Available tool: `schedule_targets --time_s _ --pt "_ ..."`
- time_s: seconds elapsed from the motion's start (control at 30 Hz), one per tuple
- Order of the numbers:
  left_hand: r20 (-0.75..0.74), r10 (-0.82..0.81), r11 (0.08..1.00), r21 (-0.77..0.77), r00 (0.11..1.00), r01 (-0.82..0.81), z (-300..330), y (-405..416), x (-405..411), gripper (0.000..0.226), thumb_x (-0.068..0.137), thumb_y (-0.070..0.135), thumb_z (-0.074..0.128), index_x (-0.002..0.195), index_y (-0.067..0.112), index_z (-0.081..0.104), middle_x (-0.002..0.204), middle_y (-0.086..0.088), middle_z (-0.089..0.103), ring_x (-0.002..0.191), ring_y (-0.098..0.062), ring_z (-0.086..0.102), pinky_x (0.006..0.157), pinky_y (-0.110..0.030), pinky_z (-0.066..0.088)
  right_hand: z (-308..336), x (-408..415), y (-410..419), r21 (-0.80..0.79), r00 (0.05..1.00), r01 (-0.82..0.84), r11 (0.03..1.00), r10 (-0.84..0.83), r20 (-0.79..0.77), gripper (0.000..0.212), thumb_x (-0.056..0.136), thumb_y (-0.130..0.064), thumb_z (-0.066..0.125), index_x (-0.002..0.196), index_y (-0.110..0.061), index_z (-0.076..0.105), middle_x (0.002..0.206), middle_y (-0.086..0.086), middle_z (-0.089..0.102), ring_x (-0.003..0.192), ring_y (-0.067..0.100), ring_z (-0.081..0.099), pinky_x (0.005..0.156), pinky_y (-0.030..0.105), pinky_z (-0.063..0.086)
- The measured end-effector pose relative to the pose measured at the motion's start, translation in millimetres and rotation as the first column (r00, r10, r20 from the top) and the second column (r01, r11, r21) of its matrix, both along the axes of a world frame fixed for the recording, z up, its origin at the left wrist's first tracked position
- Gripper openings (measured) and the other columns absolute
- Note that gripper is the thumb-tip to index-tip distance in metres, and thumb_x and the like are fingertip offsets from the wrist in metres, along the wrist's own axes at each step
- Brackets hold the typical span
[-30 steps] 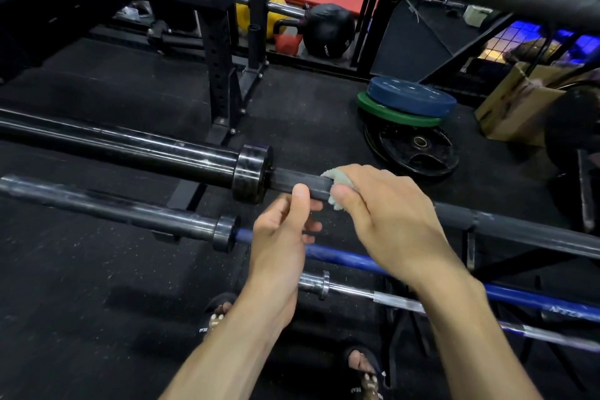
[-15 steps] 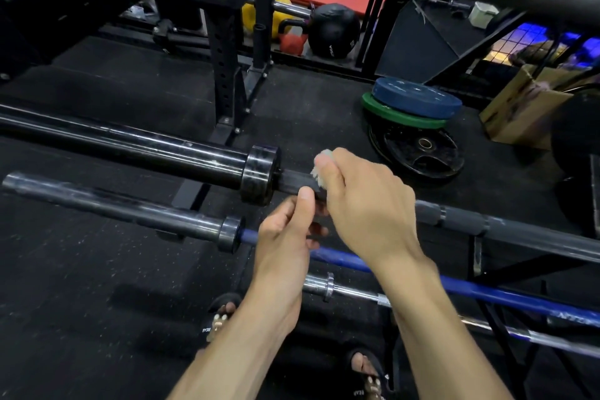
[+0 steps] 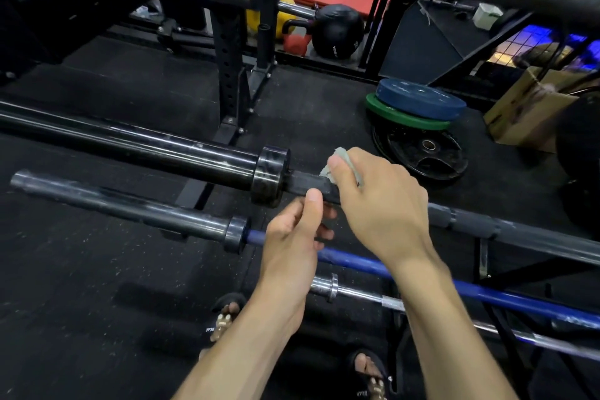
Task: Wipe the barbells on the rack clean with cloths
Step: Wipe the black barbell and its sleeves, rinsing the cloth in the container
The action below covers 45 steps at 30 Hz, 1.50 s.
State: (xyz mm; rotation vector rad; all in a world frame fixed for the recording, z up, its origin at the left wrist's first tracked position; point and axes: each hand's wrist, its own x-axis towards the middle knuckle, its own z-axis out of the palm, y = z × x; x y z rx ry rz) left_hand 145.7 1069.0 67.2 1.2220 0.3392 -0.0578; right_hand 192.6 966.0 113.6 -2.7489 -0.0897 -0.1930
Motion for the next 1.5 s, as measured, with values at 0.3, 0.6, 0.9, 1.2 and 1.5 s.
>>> schedule_targets --time_s 0.3,0.6,0.9,1.2,1.5 --pt "-0.178 -0.023 0.999 0.034 0.984 0.029 -1 20 -4 0.034 0.103 0.025 0.05 0.084 0.03 0.078 0.089 0.0 0.079 0.095 -0.021 0.072 0.1 -0.043 0.05 -22 -19 42 -0.195 0.968 -0.164 0.967 0.196 0.158 0.038 0.101 -0.028 0.038 0.129 -0.02 0.062 0.126 -0.003 0.067 0.119 0.02 0.059 0.11 0.038 0.037" --pt "-0.129 0.027 0.997 0.075 0.991 -0.018 -4 45 -12 0.031 0.1 0.003 0.051 0.105 0.021 0.075 0.094 0.003 0.077 0.072 -0.011 0.064 0.071 -0.027 0.045 -13 -24 25 -0.068 0.992 -0.057 0.996 0.064 0.107 0.037 0.104 -0.038 0.033 0.122 -0.033 0.065 0.126 -0.012 0.067 0.125 0.014 0.056 0.124 0.046 0.021" --pt "-0.116 0.07 0.997 0.042 0.991 -0.065 -3 64 -15 0.022 0.097 0.005 0.056 0.1 0.017 0.074 0.092 -0.002 0.077 0.072 -0.013 0.064 0.075 -0.031 0.047 -4 -15 38 -0.131 0.991 -0.116 0.985 0.124 0.051 0.028 0.105 -0.046 0.027 0.09 -0.032 0.046 0.083 -0.011 0.054 0.081 0.021 0.047 0.078 0.036 0.031" --pt "-0.121 0.065 0.998 0.029 0.991 -0.062 0 62 -14 0.02 0.097 0.004 0.054 0.1 0.012 0.072 0.095 -0.005 0.077 0.07 -0.012 0.062 0.075 -0.03 0.047 4 -5 42 -0.059 0.998 -0.052 0.997 0.051 -0.022 0.039 0.11 -0.042 0.027 0.077 -0.024 0.04 0.065 -0.006 0.048 0.069 0.026 0.046 0.069 0.038 0.028" --pt "-0.15 0.025 0.999 0.032 0.988 -0.021 -3 55 -13 0.021 0.098 0.006 0.055 0.096 0.017 0.073 0.091 0.0 0.076 0.068 -0.011 0.062 0.074 -0.031 0.045 0 -5 47 -0.046 0.996 -0.003 0.999 0.007 0.092 0.043 0.107 -0.036 0.038 0.068 -0.024 0.025 0.059 -0.005 0.04 0.056 0.018 0.035 0.067 0.038 0.022"
